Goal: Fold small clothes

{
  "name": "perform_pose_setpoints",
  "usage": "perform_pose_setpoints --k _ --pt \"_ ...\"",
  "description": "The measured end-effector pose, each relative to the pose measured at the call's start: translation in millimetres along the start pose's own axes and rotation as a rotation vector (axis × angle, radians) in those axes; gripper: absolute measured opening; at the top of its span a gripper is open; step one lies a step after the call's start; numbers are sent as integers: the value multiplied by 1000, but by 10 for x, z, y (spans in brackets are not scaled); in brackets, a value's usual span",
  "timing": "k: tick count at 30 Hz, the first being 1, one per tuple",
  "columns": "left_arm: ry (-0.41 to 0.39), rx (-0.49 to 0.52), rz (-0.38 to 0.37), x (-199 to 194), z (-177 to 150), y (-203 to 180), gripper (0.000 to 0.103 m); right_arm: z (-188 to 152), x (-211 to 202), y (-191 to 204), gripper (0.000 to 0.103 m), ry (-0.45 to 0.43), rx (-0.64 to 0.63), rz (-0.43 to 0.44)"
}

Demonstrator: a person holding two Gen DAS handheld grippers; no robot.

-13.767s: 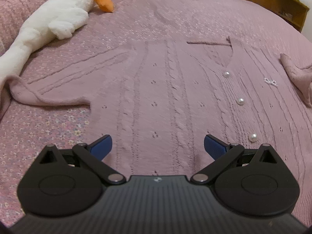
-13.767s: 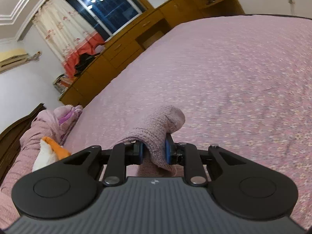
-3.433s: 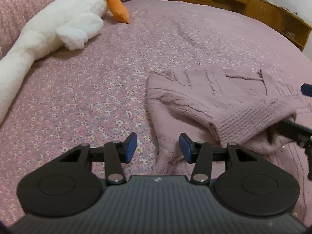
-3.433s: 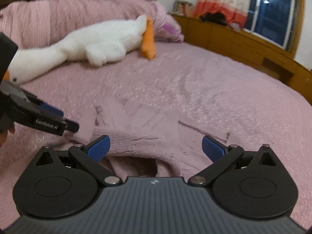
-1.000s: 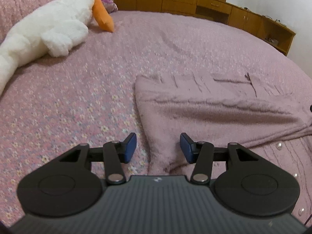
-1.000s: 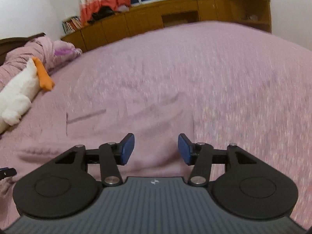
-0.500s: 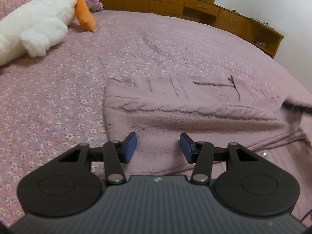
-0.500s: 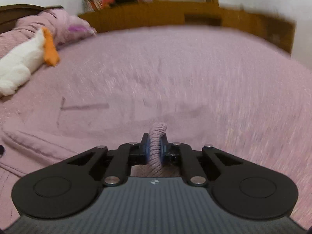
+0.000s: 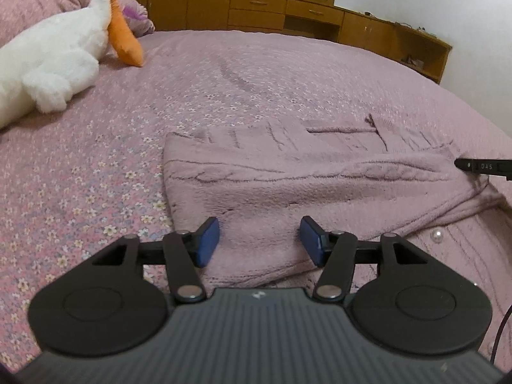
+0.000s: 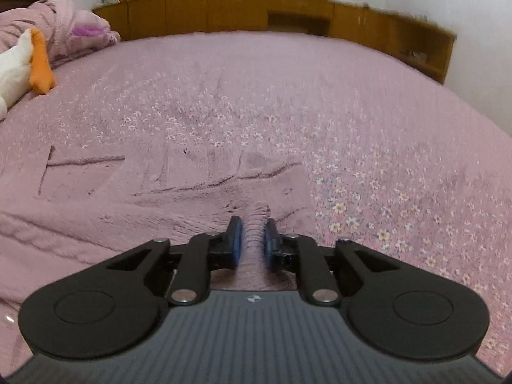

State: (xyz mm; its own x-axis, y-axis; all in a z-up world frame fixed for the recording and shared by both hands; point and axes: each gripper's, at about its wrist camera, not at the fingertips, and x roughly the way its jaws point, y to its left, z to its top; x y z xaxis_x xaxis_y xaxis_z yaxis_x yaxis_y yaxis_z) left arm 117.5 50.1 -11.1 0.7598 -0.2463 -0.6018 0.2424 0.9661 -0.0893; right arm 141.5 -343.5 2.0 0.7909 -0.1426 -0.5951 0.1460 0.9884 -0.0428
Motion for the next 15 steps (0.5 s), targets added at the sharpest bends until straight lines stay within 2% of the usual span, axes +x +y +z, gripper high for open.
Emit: perform_pose_setpoints --k 6,11,15 --pt "-2 3 7 0 -3 -10 60 97 -210 -58 61 0 39 -4" --pt "-1 27 28 -15 -8 -56 60 111 -665 -91 71 -19 88 61" --pt "-2 43 49 -66 -50 -95 60 13 -1085 -47 73 -38 97 127"
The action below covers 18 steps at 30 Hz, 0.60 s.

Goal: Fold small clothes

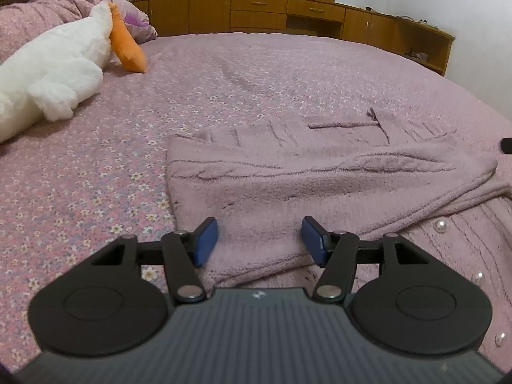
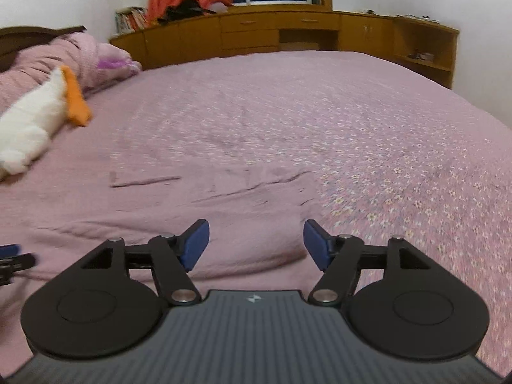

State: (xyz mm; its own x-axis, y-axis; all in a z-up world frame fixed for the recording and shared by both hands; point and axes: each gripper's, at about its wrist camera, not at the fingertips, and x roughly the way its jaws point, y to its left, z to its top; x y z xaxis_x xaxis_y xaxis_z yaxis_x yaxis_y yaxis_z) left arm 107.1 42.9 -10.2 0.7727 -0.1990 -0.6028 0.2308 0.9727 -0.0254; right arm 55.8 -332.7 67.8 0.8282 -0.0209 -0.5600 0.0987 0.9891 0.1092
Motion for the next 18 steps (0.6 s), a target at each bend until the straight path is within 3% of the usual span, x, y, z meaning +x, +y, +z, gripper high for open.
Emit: perform_pose_setpoints --k 5,9,14,18 --pt "10 -6 6 -198 -31 -56 60 -215 -580 139 83 -19 20 67" --pt "21 -39 9 -441 -68 -76 60 -464 -939 285 84 -13 4 120" --pt "55 -111 -9 -753 -229 -92 60 -751 -1169 390 87 2 3 164" --pt "77 -87 25 -976 -357 -196 60 -919 -1271 402 88 29 -3 181"
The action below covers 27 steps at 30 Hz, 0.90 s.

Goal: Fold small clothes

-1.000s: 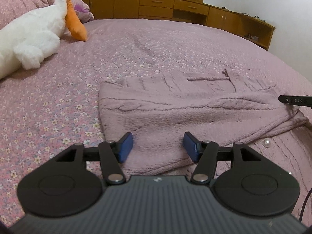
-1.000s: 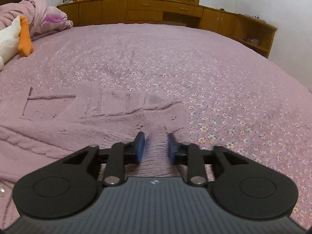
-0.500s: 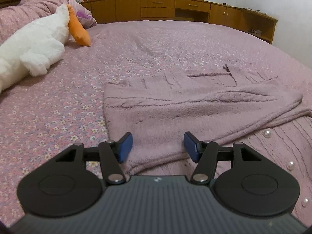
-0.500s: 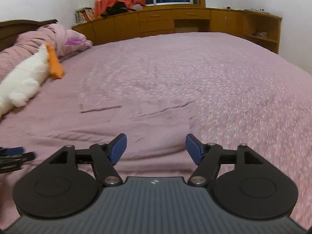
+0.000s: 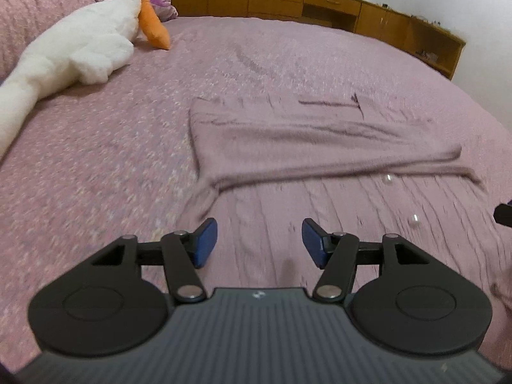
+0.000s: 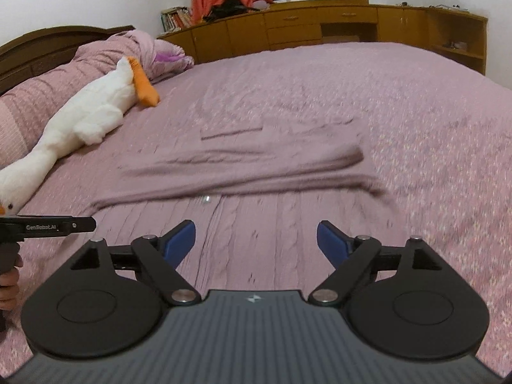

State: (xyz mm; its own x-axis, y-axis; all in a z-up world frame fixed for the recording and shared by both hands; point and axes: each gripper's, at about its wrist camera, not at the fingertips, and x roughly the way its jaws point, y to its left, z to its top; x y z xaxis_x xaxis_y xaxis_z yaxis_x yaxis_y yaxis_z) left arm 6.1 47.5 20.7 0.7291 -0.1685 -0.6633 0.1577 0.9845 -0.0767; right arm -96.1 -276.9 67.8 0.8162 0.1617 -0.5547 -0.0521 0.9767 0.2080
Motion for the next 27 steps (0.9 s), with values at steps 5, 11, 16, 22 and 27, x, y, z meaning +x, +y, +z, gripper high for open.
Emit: perform_pose_setpoints --k 5,11,16,22,27 --pt "16 34 7 -183 -96 -154 60 -98 -110 -3 91 9 0 32" --pt "55 16 10 -281 -162 -276 60 -331 -213 61 91 44 -50 56" --pt "55 69 17 -367 -252 -382 60 -507 -255 102 91 85 -120 60" --pt "72 108 11 -490 -408 -454 60 -595 -306 116 92 141 -232 98" --pt "97 148 -5 -519 -496 -543 60 -650 -311 167 93 213 -346 147"
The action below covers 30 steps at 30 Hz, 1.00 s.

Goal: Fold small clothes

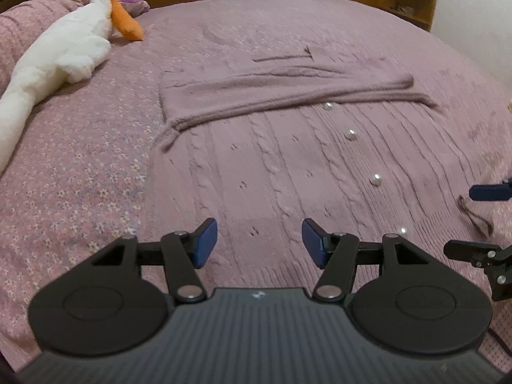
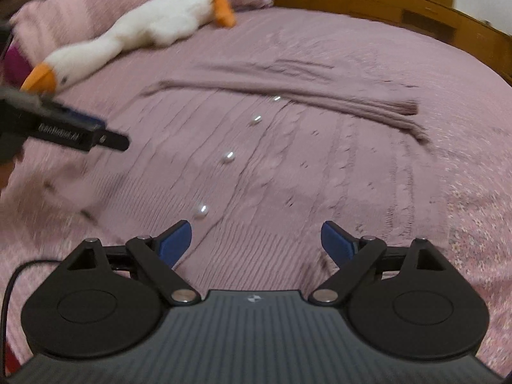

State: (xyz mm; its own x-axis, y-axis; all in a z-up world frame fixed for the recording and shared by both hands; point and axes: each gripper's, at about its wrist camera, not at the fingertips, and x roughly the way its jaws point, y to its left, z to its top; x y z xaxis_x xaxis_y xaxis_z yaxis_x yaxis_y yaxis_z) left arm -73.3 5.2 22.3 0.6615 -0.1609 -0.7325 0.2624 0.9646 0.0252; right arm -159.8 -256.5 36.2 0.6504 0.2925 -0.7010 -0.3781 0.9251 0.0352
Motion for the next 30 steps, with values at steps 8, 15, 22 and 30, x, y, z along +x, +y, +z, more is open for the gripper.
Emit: perform_pose_setpoints --k 8,15,22,30 --pt "12 23 -22 3 -66 -69 60 -64 198 61 93 171 -233 -35" --pt "44 29 -43 43 -167 -115 61 -185 375 209 98 236 -423 -120" --pt "30 39 -69 2 -196 -164 66 -242 330 275 98 212 -486 -136" --pt "45 83 -143 -7 -271 -276 66 1 254 123 95 43 -334 -234"
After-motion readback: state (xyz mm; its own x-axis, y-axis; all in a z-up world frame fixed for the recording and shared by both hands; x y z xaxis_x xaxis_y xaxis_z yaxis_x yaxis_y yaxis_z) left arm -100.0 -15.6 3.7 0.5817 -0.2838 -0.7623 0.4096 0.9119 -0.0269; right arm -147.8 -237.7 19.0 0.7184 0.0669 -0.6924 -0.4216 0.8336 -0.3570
